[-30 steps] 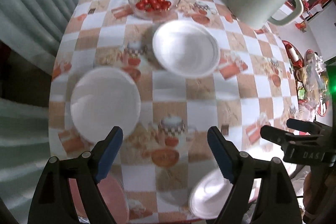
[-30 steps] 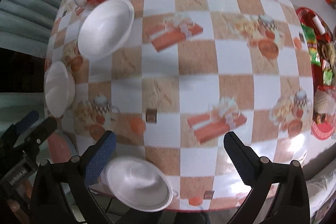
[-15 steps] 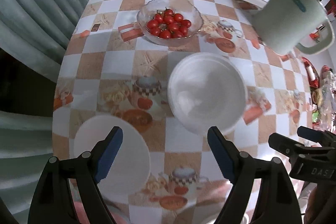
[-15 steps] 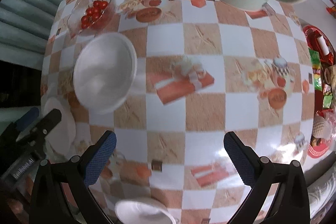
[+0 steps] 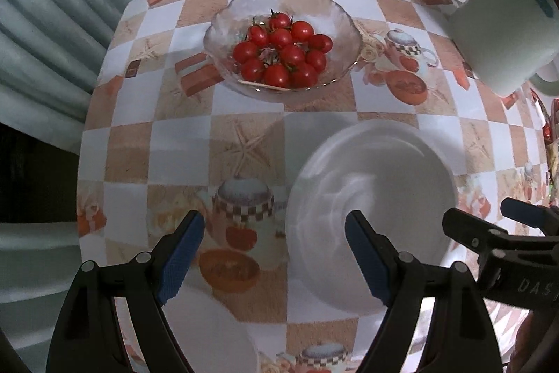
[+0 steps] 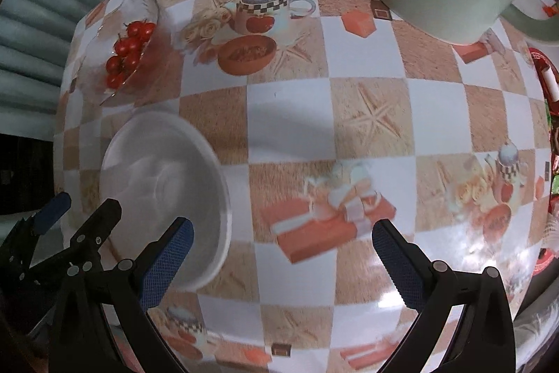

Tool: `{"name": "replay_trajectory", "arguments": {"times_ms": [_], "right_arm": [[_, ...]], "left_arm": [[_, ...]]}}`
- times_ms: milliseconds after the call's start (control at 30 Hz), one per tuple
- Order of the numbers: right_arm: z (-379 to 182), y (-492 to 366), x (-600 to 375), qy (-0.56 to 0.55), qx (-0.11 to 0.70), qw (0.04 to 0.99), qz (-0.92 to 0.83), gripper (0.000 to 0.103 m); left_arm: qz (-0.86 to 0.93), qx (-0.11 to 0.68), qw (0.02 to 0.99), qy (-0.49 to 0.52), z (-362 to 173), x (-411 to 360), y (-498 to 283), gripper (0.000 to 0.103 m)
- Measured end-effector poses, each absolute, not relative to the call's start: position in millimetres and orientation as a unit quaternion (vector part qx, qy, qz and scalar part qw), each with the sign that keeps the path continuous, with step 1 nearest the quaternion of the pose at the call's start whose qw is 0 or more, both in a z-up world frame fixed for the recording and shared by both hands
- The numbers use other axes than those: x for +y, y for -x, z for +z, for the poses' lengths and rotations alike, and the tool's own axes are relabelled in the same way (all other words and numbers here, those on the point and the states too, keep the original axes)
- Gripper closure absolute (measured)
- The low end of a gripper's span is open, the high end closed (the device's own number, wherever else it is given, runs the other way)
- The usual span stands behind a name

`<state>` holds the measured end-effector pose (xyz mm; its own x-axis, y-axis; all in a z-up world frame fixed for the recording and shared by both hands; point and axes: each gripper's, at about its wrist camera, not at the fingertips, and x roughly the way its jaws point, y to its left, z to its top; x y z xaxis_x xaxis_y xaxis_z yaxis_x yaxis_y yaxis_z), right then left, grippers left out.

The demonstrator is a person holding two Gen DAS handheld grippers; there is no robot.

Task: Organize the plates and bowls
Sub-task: 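Close the left tool on the white bowl rim while the right tool grips it too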

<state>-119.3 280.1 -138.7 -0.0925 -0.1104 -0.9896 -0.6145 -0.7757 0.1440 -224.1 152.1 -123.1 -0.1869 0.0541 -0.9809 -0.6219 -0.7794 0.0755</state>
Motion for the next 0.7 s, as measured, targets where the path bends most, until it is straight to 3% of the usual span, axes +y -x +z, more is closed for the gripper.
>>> {"name": "replay_trajectory", "arguments": {"times_ms": [300,400,467,533,600,667,700], "right_arm": [[-157.2,129.2,279.1,0.653,0.264,0.175,0.688,0.001],[-162.7,131.9,275.5,0.657,0.264,0.168,0.686,0.023],[-167.6,132.8,274.5,0.661,0.265,0.165,0.682,0.024],[-170.3,133.3,273.4,0.659,0.269,0.160,0.684,0.033],[-171.4,134.9,271.9,0.659,0.267,0.156,0.685,0.033],[-170.5,136.4,269.9,0.654,0.271,0.146,0.691,0.043],[-169.9,136.7,269.2,0.651,0.279,0.136,0.693,0.053]], "left_arm": [[0.713,0.256,0.229,0.611,-148.7,158.8,229.7,0.018],[0.701,0.260,0.235,0.621,-157.9,162.6,228.4,0.018],[0.699,0.262,0.237,0.622,-162.3,165.8,227.2,0.020],[0.696,0.259,0.241,0.624,-164.4,167.8,226.5,0.024],[0.696,0.261,0.243,0.623,-166.5,169.8,225.6,0.037],[0.696,0.258,0.246,0.624,-167.9,171.6,225.0,0.049],[0.695,0.253,0.249,0.626,-168.0,172.5,224.7,0.057]]}}
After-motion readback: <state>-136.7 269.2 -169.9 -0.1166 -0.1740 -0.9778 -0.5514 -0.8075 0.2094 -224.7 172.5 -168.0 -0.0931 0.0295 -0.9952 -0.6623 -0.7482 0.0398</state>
